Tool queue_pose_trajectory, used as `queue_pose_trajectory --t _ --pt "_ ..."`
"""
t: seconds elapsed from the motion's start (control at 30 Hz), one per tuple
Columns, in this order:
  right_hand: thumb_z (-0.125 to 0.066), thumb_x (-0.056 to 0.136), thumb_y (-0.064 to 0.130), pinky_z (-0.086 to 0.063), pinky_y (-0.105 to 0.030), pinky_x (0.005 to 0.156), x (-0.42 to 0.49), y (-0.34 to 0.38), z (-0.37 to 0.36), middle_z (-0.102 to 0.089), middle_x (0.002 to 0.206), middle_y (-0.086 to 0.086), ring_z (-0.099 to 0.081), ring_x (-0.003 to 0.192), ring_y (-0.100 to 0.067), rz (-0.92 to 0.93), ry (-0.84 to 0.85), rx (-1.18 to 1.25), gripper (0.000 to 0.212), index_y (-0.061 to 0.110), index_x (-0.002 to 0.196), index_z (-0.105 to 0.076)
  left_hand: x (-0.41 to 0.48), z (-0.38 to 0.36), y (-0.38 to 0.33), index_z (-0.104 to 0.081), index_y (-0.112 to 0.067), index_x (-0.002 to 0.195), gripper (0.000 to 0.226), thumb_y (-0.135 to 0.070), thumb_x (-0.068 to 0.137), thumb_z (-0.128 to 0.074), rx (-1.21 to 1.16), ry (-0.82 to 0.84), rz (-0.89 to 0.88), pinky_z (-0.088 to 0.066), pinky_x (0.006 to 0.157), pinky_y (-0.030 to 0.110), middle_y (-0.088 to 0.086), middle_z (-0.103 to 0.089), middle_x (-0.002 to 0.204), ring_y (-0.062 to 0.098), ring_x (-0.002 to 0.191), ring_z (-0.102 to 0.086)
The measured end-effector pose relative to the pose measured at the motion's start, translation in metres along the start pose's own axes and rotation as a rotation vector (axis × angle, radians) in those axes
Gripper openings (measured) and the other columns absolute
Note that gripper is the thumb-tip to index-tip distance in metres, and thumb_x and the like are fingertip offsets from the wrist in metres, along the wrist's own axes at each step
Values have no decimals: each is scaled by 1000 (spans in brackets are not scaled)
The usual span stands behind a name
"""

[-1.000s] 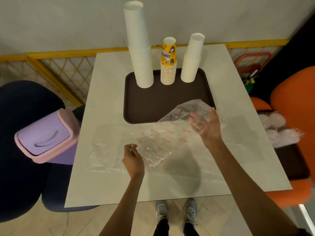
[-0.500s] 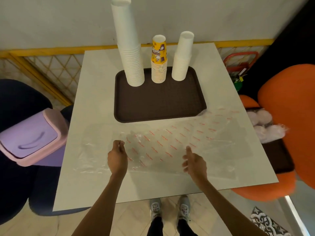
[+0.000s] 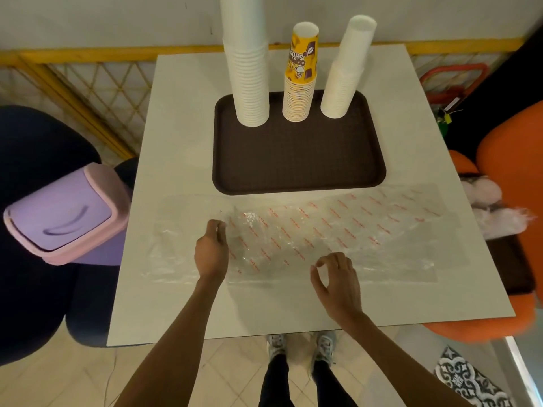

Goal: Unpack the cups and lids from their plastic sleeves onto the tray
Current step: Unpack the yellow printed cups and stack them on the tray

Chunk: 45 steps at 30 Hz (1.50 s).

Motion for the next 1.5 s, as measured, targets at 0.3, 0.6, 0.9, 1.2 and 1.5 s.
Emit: queue_pose_trajectory --t 0.3,0.6,0.9,1.2,1.5 --pt "-27 99 40 -47 -38 91 55 70 -41 -61 116 -12 -47 111 -21 244 37 -45 38 18 110 -55 9 2 2 -53 -11 122 31 -31 100 -43 64 -40 -32 -47 65 32 12 -66 99 28 83 -60" --pt "-14 103 34 -24 -51 112 82 112 -104 -49 140 -15 -36 134 -29 394 160 -62 55 12 129 -57 -3 20 -8 -55 -8 121 31 -25 98 -43 -219 -257 -168 -46 91 29 7 -52 119 20 109 -52" --pt "-10 103 30 -13 -43 116 81 103 -141 -40 148 -12 -27 140 -25 369 276 -187 55 8 139 -45 4 -34 -5 -58 -1 125 35 -9 92 -50 -39 -34 -267 -45 102 44 15 -56 130 32 122 -50" --pt "-5 102 36 -11 -43 117 78 95 -150 -32 152 -11 -21 143 -25 348 344 -292 54 12 145 -26 4 -53 -1 -41 -7 142 51 -31 102 -19 246 52 -395 -22 114 43 13 -39 149 29 139 -33" --pt "-9 99 51 -2 -47 116 82 33 -113 -17 158 -11 -10 145 -28 275 372 -291 61 21 149 -24 7 -61 4 -16 -17 151 64 -53 98 -16 453 127 -328 -7 115 43 7 -17 158 21 144 -10"
Point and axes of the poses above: each hand's wrist, its own x-axis towards the middle knuckle, its own z-axis out of the back of the hand, y = z × x, the point moved 9 cm from there along x, towards the middle knuckle
